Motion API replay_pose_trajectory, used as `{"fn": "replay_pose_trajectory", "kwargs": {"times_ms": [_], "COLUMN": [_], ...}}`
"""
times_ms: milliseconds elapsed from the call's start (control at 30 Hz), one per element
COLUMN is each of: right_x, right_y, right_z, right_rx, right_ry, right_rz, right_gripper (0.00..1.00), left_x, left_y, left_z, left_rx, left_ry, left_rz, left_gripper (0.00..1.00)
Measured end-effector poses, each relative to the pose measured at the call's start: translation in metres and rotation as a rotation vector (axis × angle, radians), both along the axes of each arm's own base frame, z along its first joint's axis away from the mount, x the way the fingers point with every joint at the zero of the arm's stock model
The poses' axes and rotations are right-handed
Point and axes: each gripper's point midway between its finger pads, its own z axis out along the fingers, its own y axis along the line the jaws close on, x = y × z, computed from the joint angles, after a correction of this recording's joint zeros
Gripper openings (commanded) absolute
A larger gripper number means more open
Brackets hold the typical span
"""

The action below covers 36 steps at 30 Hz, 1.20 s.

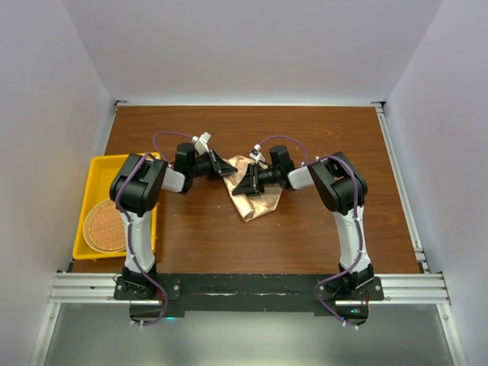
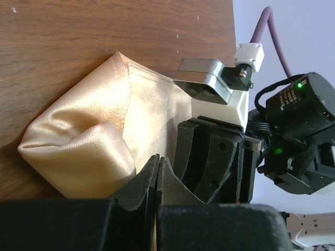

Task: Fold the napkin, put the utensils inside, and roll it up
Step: Roll the napkin with the utensil

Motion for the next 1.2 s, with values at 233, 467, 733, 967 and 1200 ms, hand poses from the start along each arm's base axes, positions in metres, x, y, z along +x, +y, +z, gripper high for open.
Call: {"fn": "replay_pose_trajectory", "kwargs": {"times_ms": [233, 467, 733, 967, 1200], "right_x": [0.005, 0.002, 0.012, 0.045, 0.030], "right_y": [-0.007, -0.021, -0.031, -0.014, 0.009], "right_z": [0.003, 0.015, 0.021, 0.047, 0.040], "right_rx": [-0.103, -0.256, -0.496, -0.762, -0.990], "right_ry": [-0.040, -0.095, -0.235, -0.497, -0.680], "right_rz": [0.012, 0.058, 0.112, 0.126, 0.202], "right_gripper": [0.44, 0.64, 0.74, 0.77, 0.71], "left_x": [0.002, 0.003, 0.006, 0.006, 0.006], "left_y": [0.001, 0.002, 0.002, 0.001, 0.001], "left_z": [-0.014, -0.021, -0.021, -0.021, -0.021], "left_rx": [0.068, 0.098, 0.121, 0.131, 0.140], "left_ry": [0.023, 0.040, 0.050, 0.060, 0.091], "left_rz": [-0.008, -0.018, -0.027, -0.031, -0.033], "left_gripper": [0.00, 0.00, 0.00, 0.00, 0.00]}}
